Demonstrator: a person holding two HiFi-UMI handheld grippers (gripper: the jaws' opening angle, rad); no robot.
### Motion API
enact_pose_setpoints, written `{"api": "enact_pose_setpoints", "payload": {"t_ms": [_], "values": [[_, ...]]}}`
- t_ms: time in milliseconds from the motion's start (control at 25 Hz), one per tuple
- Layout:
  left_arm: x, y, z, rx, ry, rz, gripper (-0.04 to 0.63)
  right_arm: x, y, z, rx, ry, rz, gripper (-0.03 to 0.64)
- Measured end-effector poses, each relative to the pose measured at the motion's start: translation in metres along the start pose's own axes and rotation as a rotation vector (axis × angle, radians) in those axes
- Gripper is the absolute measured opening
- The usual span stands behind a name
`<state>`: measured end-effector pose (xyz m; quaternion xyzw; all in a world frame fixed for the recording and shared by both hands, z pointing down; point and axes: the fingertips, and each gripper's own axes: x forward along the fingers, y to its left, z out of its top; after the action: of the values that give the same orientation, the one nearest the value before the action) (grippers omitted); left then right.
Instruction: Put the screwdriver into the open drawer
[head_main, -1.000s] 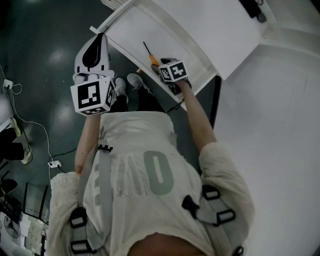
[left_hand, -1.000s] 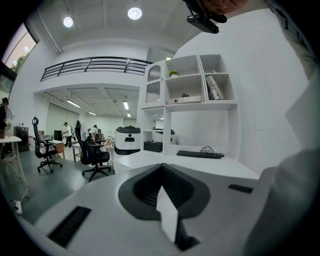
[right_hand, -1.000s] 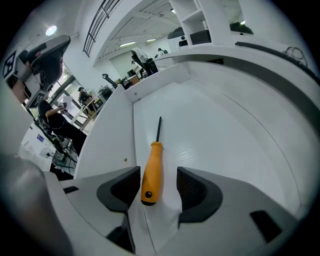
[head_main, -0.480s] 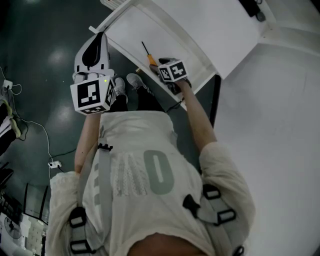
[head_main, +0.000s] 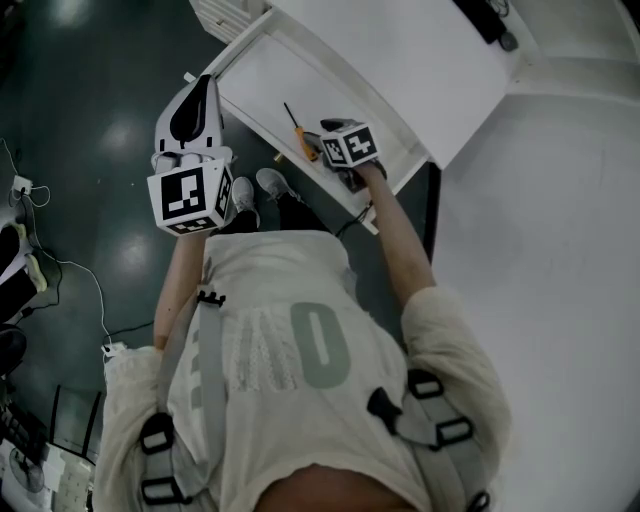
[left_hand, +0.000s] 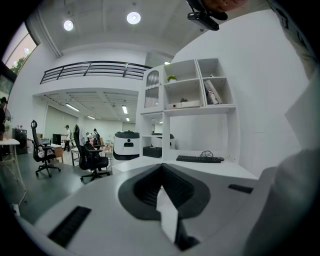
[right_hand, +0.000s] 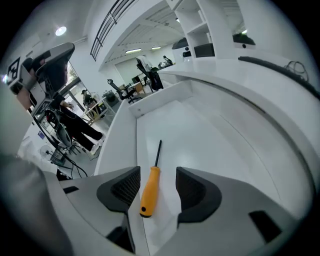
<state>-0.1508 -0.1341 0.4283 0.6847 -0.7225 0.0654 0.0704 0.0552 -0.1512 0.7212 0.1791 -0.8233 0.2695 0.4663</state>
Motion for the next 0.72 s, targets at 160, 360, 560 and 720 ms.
{"api": "enact_pose_setpoints", "payload": {"t_ms": [160,360,560,720], "values": [[0.000,0.002,0.011,0.005,-0.031,0.000,0.005,-0.020,-0.007,0.040,-0.076,-0.081,-0.050,0.209],[0.001,0.007,0.025,0.004,-0.065,0.005,0.005,-0.058,-0.008,0.104,-0.154,-0.223,-0.096,0.209],[0.002,0.010,0.042,-0.003,-0.124,-0.011,0.005,-0.115,0.006,0.167,-0.271,-0.384,-0.171,0.209],[-0.003,0.020,0.064,0.009,-0.165,-0.010,0.005,-0.177,0.055,0.228,-0.353,-0.616,-0.186,0.207]]}}
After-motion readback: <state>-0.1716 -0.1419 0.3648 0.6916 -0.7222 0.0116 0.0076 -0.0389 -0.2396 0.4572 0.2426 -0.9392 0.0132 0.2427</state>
